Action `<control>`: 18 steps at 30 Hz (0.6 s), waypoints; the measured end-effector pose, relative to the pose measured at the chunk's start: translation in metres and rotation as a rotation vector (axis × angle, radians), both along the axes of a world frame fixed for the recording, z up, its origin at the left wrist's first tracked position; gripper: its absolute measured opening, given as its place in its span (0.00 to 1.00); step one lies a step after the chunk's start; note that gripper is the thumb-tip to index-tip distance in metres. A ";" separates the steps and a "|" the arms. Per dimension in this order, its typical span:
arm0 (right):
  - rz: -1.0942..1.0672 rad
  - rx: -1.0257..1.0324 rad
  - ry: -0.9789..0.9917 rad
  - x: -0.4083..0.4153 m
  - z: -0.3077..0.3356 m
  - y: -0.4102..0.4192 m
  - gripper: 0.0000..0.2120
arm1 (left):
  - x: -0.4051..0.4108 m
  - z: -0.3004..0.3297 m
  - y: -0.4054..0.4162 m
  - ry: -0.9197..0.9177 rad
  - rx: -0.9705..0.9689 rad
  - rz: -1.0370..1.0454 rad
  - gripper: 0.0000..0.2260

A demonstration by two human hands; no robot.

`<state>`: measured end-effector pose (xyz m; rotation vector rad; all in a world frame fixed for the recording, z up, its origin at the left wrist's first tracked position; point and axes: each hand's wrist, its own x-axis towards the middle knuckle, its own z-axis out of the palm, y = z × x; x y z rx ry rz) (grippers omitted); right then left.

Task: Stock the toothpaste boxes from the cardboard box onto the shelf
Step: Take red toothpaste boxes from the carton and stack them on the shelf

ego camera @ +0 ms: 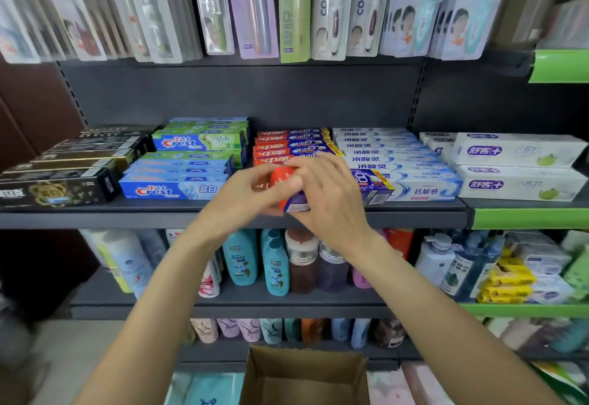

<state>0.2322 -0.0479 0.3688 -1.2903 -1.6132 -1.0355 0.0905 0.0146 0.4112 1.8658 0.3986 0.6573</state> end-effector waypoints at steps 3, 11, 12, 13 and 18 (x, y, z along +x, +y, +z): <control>0.036 -0.021 -0.049 -0.007 -0.004 0.005 0.13 | -0.014 -0.009 0.005 -0.018 0.159 0.031 0.17; -0.130 -0.511 -0.004 0.045 -0.010 -0.010 0.38 | -0.046 -0.035 0.046 -0.010 0.419 -0.023 0.27; -0.147 -0.552 -0.009 0.054 -0.007 -0.011 0.36 | -0.046 -0.039 0.054 -0.011 0.469 -0.005 0.27; -0.161 -0.587 -0.021 0.060 -0.004 -0.009 0.33 | -0.046 -0.042 0.062 -0.006 0.512 0.025 0.27; -0.255 -0.657 -0.151 0.070 0.002 0.025 0.28 | -0.027 -0.074 0.096 0.095 0.782 0.249 0.29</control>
